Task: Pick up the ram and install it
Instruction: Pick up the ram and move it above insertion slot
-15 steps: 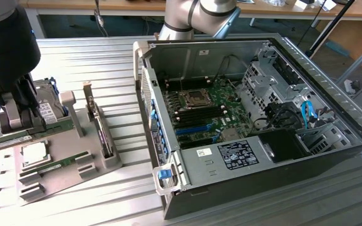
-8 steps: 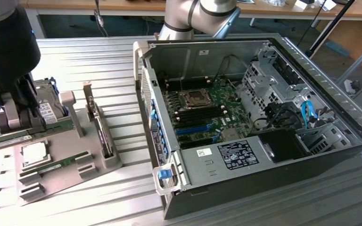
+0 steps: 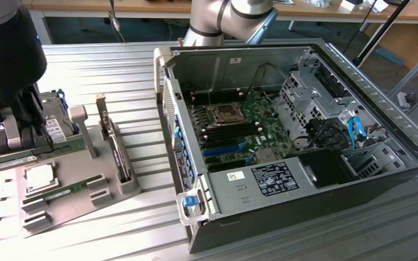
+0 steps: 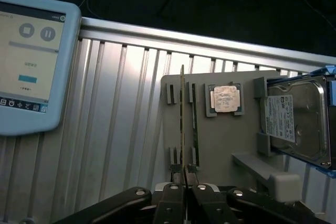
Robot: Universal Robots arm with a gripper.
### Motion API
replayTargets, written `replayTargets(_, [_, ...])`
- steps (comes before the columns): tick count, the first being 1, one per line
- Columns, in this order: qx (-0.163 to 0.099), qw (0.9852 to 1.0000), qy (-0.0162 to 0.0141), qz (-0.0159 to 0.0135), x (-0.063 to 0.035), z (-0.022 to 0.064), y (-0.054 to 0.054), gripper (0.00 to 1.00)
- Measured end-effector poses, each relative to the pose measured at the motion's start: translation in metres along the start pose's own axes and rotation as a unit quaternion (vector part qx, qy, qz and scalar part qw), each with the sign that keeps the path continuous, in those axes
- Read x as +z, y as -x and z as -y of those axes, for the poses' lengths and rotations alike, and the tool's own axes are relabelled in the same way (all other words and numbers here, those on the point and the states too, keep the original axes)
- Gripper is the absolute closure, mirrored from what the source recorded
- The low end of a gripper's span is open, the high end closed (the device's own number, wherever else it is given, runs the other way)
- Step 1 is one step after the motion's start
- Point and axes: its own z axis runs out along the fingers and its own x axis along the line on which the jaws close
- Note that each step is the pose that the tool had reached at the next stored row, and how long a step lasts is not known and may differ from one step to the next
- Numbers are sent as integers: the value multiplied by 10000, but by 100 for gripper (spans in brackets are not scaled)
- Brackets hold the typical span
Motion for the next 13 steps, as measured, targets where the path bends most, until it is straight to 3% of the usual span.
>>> replayTargets(13, [74,10000,-1,3,0,0,0,88])
